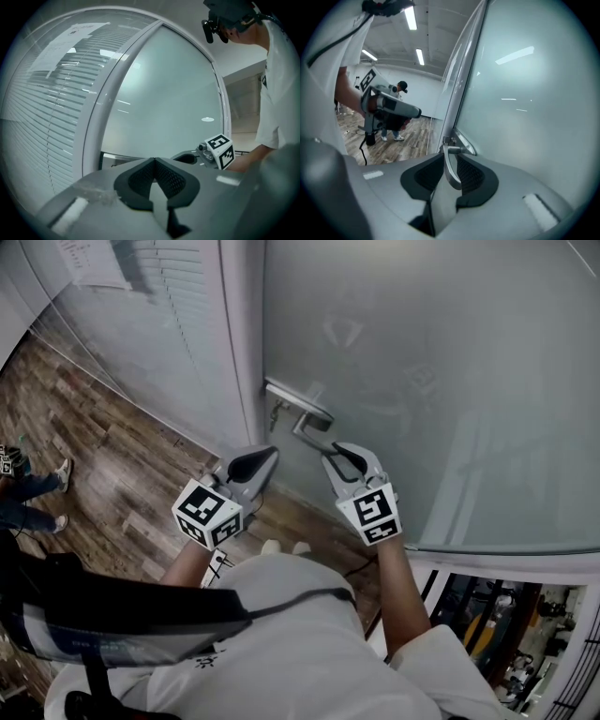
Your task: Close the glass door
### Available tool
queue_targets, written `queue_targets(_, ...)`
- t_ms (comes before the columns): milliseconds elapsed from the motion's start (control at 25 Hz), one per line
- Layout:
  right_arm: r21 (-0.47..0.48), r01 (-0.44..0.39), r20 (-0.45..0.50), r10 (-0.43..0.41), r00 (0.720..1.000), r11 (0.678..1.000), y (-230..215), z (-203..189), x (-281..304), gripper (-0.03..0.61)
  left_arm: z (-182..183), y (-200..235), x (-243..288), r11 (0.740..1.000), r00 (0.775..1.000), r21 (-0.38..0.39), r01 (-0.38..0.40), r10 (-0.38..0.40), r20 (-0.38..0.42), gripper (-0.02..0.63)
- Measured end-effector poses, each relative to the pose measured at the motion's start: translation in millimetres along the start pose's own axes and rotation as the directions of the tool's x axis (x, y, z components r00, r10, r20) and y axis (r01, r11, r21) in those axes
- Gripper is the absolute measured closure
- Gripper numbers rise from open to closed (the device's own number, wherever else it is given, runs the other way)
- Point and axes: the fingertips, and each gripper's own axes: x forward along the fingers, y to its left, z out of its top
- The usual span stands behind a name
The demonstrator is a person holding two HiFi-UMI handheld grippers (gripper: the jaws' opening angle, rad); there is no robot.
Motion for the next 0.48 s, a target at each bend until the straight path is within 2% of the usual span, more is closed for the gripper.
queue_targets(160, 0.150, 0.002, 0.119, -0.020, 0.993, 0.989, -2, 18, -22, 0.538, 7, -3, 7, 1.000, 1.000, -0.004, -0.006, 0.006, 0.013, 0.607)
queue_targets(320, 0.268, 0.011, 0.198, -0.066, 0.978, 0.963, -3, 31, -46, 0.569, 13, -6, 9, 1.000, 0.999, -0.006, -0.022, 0.022, 0.028, 0.609)
queue_targets(400, 0.303, 0.021, 0.218, -0.091, 0.972, 0.953, -4, 31, -55, 0.569, 13, -9, 12, 1.000, 0.999, -0.007, -0.029, 0.029, 0.039, 0.609)
queue_targets(480, 0.299, 0.036, 0.223, -0.106, 0.969, 0.954, -5, 31, -59, 0.569, 14, -7, 14, 0.999, 0.998, -0.006, -0.035, 0.035, 0.044, 0.609)
